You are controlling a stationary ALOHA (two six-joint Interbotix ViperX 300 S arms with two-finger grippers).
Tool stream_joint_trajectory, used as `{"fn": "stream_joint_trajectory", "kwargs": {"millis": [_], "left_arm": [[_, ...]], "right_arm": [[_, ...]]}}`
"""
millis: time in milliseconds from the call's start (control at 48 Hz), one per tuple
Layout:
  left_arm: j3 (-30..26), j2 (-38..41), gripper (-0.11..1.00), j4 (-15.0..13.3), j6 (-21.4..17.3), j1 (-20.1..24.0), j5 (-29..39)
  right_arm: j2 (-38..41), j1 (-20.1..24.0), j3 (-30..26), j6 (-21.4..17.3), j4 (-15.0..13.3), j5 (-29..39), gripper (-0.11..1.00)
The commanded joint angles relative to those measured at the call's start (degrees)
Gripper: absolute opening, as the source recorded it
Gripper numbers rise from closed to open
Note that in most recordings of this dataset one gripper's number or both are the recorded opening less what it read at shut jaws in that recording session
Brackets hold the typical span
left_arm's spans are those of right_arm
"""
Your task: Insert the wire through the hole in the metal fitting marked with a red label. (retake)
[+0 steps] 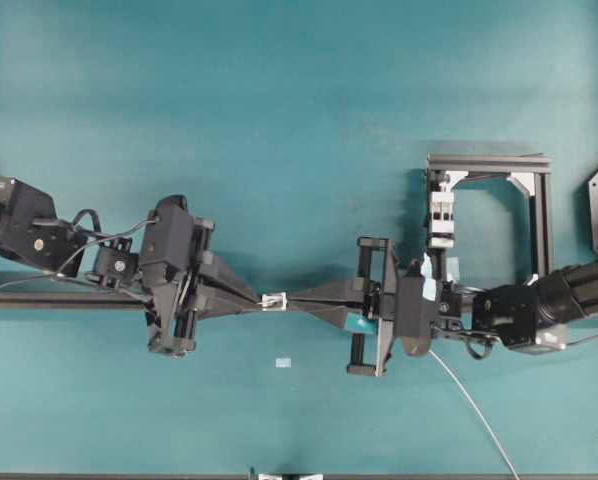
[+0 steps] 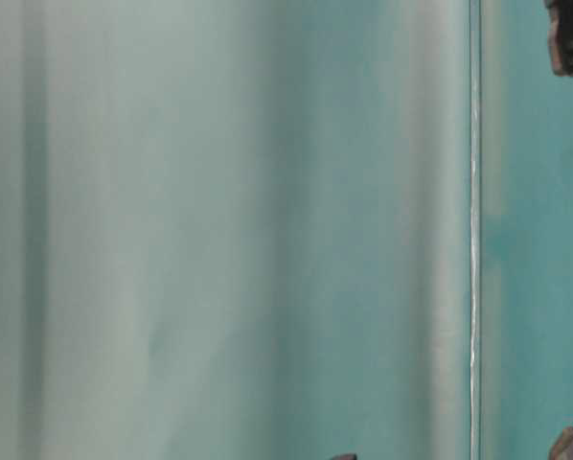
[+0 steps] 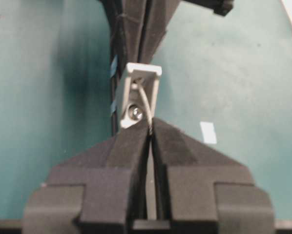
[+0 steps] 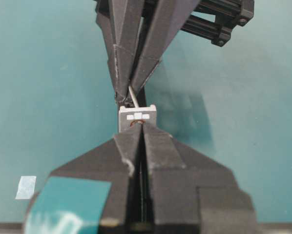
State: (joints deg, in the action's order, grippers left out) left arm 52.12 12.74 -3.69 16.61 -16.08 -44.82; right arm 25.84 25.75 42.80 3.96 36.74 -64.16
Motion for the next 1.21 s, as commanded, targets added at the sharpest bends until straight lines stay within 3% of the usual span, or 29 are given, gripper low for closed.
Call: {"fn": "stream_joint_trajectory", "kwargs": {"millis": [0, 749, 874, 1061, 1186], "left_arm": [[-0.62, -1.58, -0.1, 0.18, -0.09, 0.09, -0.26], [-0.44, -1.58, -0.1, 0.26, 0.0, 0.0, 0.26], [-0.44, -1.58, -0.1, 0.26, 0.0, 0.0, 0.26], [-0.35, -1.67, -0.1, 0.35, -0.09, -0.09, 0.53], [-0.26, -1.85, -0.1, 0.26, -0.09, -0.09, 1.23]], "right_arm": [[-0.97, -1.23, -0.88, 0.0, 0.26, -0.26, 0.03], [-1.14, -1.85, -1.14, -0.09, 0.26, 2.99, 0.03], [-2.29, -1.85, -0.62, -0.09, 0.26, 3.78, 0.27], [-5.01, -1.67, 1.23, -0.09, 0.18, 3.96, 0.81], [-6.77, -1.49, 2.9, -0.09, 0.18, 3.96, 0.8]]}}
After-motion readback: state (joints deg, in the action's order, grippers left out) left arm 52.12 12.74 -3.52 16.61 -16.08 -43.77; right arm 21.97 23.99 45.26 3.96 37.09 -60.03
